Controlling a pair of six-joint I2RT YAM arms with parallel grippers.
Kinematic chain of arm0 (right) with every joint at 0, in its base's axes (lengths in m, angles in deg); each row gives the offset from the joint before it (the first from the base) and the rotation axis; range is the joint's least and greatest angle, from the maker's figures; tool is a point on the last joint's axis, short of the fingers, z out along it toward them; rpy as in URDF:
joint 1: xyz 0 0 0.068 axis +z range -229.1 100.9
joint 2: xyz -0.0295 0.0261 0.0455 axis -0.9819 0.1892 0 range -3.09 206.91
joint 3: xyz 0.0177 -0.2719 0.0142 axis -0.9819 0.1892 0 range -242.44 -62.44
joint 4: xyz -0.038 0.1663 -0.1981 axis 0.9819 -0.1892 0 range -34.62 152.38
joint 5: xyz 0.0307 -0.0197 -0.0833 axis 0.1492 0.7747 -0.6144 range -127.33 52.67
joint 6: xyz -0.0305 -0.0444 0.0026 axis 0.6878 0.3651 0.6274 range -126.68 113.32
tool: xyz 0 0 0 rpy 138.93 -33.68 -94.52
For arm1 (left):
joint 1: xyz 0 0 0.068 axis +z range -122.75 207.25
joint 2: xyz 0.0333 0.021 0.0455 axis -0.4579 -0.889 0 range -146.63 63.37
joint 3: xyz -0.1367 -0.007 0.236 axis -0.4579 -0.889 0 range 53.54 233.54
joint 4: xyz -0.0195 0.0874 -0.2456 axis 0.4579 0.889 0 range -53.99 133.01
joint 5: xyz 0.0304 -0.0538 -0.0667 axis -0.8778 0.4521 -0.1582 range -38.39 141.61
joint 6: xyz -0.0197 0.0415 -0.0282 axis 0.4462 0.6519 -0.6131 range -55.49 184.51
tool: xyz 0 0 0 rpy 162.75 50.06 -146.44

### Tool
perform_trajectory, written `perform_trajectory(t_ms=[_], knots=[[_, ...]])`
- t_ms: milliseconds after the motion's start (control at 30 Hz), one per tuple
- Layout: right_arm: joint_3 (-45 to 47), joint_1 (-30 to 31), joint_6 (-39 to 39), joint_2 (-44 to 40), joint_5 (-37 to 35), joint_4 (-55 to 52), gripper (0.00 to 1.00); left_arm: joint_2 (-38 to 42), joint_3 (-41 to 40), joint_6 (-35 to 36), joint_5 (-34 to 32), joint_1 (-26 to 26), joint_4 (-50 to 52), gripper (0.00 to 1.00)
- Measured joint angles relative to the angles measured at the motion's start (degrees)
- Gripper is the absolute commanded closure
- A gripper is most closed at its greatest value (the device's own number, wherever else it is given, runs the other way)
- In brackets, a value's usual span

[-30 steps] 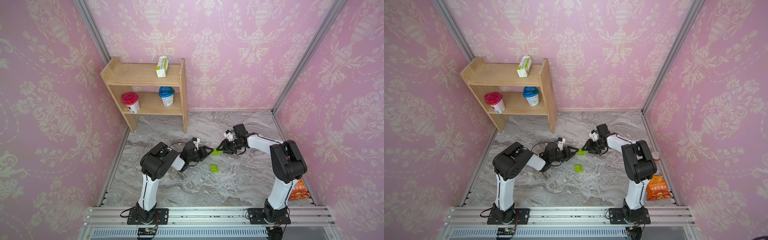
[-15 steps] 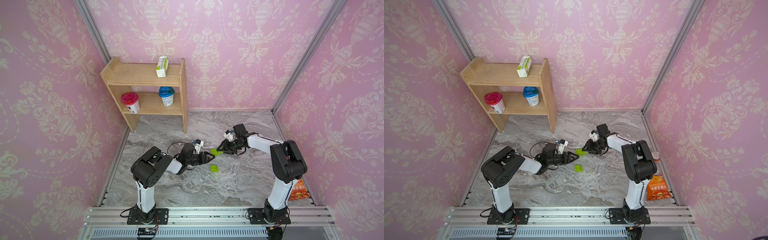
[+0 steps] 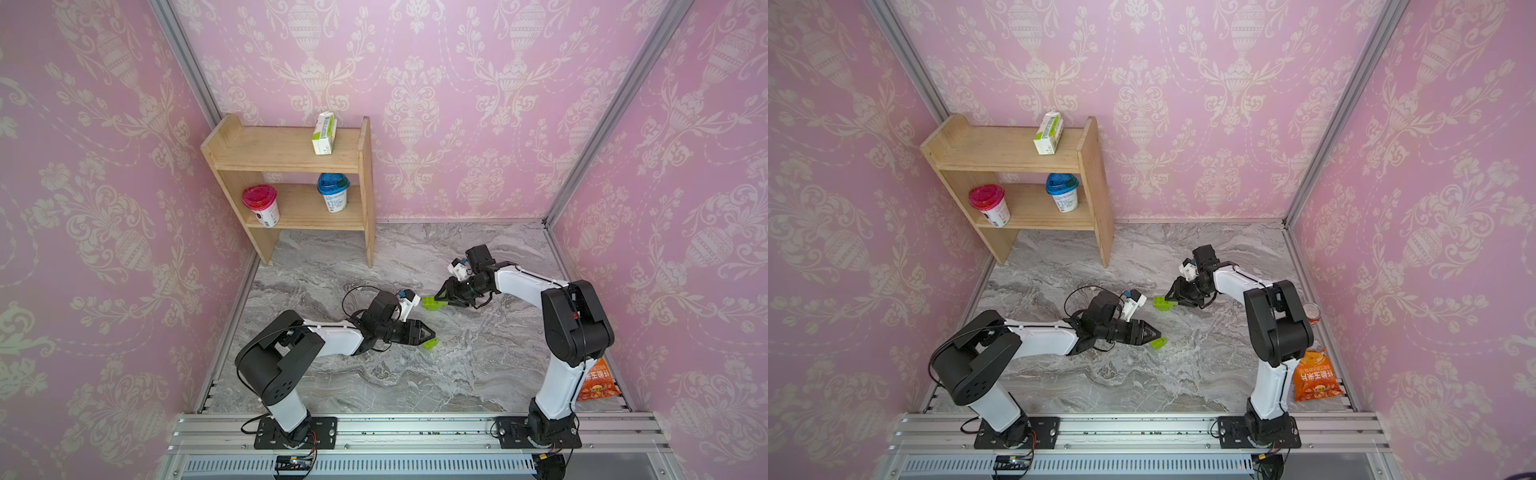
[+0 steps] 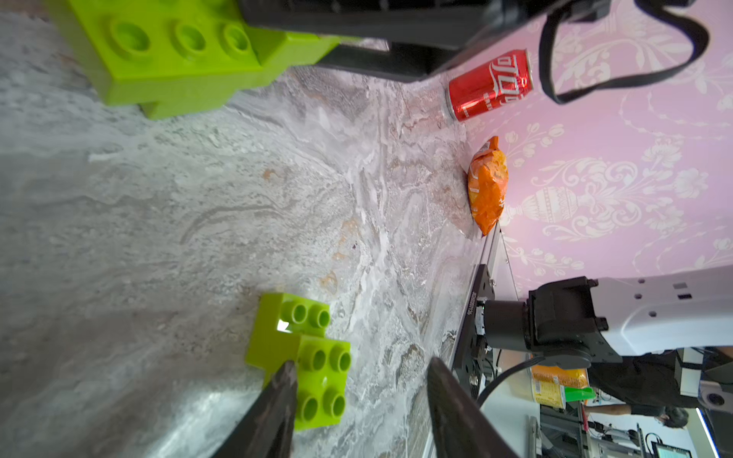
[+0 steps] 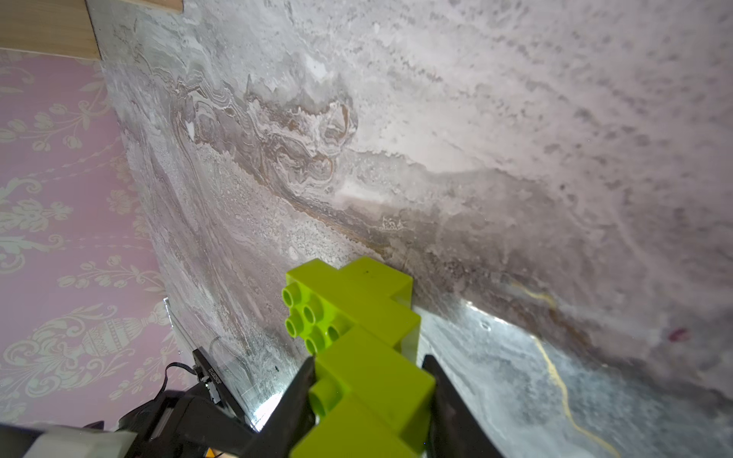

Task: Assemble the letter v with lego
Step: Pick up the lego brick from the center of the board.

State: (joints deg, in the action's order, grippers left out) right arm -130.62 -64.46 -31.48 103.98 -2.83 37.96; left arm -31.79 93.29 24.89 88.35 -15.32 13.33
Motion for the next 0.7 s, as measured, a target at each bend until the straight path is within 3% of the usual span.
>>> perform_trajectory(t_ms=[133,300,467,700], knots=[[-0.02,0.00,0.52,0.00,-0.04,-0.42,0.57,2.62,3.82,6.12,-5.35,-2.75,12.17,0.38],[-0.15,0.00,0.87,0.00,-0.52,-0.79,0.57,5.44,9.94,14.29,-19.80,-5.07,24.44,0.27],[-0.31,0.00,0.92,0.00,-1.11,-1.40,0.57,4.07,13.77,17.44,-29.66,-8.20,29.88,0.23],[-0.66,0.00,1.09,0.00,-2.03,-2.08,0.57,0.37,14.93,18.18,-35.80,-11.76,34.12,0.25]])
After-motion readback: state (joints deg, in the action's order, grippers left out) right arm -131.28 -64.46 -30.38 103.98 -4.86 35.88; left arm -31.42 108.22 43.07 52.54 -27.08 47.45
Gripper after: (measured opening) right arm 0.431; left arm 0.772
